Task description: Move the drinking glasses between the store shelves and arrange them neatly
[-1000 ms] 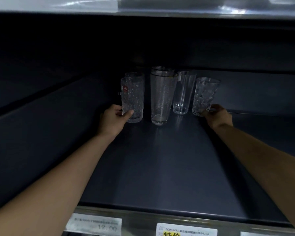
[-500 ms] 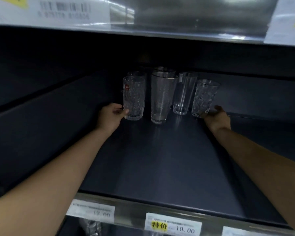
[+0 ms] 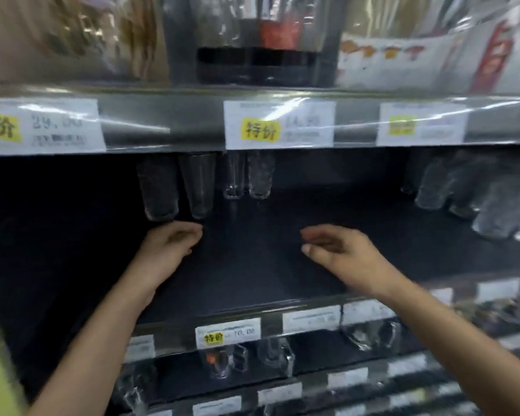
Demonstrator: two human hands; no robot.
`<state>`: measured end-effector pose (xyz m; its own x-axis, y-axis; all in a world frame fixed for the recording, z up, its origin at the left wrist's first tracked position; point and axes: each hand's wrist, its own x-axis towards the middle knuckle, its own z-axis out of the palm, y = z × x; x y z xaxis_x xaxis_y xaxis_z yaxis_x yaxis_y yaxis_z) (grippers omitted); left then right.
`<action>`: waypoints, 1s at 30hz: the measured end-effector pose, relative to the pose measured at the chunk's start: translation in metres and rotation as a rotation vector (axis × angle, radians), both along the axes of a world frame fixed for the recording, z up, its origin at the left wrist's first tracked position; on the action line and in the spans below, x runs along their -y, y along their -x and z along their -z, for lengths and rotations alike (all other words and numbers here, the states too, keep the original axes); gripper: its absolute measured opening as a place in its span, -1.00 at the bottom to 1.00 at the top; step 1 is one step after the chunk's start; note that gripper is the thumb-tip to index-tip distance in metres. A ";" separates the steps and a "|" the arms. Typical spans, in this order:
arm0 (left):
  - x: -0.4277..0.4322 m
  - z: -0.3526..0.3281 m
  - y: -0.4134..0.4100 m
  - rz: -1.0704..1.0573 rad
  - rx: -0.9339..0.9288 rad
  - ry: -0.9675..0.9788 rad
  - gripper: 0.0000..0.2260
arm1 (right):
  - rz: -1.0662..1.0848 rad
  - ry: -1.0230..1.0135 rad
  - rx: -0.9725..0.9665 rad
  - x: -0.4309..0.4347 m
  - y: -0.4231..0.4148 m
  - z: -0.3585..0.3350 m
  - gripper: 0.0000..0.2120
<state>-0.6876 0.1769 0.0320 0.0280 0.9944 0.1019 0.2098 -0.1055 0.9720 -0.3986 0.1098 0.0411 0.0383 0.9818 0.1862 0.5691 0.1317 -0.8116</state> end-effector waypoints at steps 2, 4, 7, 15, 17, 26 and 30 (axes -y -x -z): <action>0.031 -0.007 -0.020 0.083 0.017 -0.032 -0.88 | 0.075 -0.002 -0.033 0.053 -0.012 -0.001 -0.76; 0.062 -0.010 -0.041 0.207 0.026 -0.031 -0.88 | 0.174 -0.005 -0.021 0.103 -0.025 0.002 -0.75; 0.105 -0.005 -0.074 0.408 0.001 0.007 -0.88 | 0.352 -0.016 -0.017 0.175 -0.043 0.015 -0.78; 0.180 0.039 -0.175 0.733 -0.028 0.140 -0.88 | 0.782 0.002 -0.210 0.320 -0.071 0.053 -0.85; 0.195 0.053 -0.198 0.790 -0.038 0.182 -0.88 | 0.865 0.003 -0.246 0.342 -0.080 0.063 -0.83; 0.244 0.072 -0.325 0.931 -0.083 0.266 -0.88 | 1.078 -0.026 -0.390 0.402 -0.166 0.093 -0.83; 0.258 0.072 -0.403 0.944 -0.094 0.260 -0.87 | 1.095 -0.025 -0.436 0.411 -0.238 0.099 -0.85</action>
